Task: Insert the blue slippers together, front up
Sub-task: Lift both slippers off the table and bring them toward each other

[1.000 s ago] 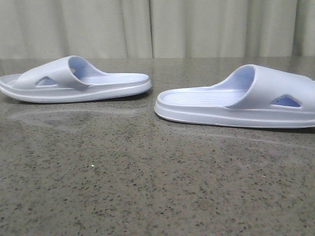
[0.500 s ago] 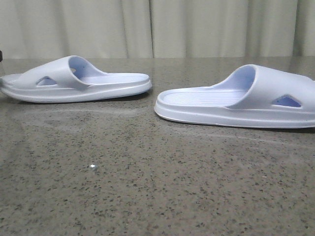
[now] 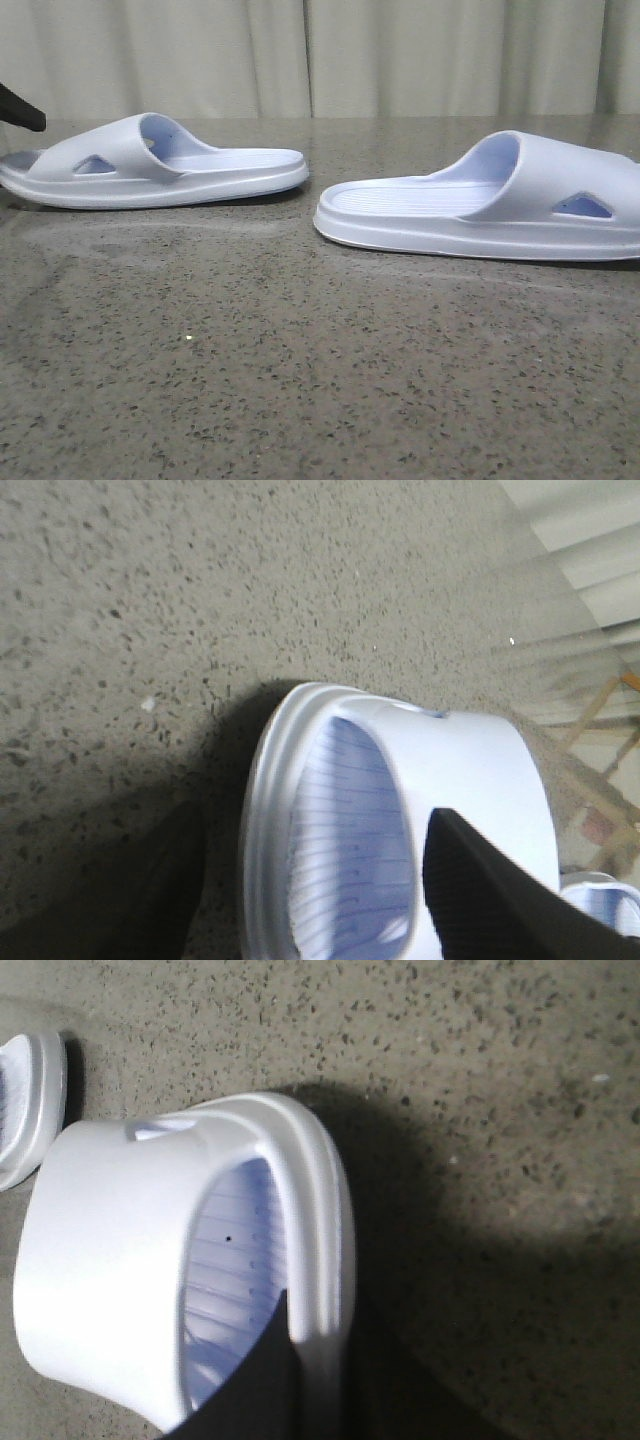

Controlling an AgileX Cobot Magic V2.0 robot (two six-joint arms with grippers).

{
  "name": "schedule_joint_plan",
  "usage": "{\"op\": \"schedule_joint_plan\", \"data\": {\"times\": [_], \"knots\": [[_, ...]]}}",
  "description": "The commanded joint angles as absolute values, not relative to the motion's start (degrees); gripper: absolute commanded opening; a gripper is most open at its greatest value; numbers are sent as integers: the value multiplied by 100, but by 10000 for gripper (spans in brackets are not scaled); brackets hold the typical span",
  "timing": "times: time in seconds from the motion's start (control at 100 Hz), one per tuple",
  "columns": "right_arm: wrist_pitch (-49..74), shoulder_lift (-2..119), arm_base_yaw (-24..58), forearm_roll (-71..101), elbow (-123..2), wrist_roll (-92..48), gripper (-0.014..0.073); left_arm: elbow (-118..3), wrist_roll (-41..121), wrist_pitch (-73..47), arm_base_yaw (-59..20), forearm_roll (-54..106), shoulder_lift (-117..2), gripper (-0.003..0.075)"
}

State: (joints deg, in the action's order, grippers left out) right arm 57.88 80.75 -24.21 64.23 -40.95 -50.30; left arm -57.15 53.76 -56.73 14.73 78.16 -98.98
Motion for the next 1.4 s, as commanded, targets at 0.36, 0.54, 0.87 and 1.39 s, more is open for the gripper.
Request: {"op": "schedule_joint_plan", "data": {"times": [0.36,0.54,0.87,1.39], "knots": [[5937,7964,-2453,6630,-4247,-5140,-99,-5894,5425,-6018,1164,8223,-9876,18],[6053,7964,-2453,6917,-4382,-5140,-99,-5894,5438,-6531,1420,8286,-9876,15],[7016,7964,-2563,8235,-5347,-5332,-99,-5894,5552,-7267,2254,8455,-9613,15],[7408,7995,-2434,8418,-5957,-5331,-99,-5894,5513,-7267,1301,8999,-9564,15]]}}
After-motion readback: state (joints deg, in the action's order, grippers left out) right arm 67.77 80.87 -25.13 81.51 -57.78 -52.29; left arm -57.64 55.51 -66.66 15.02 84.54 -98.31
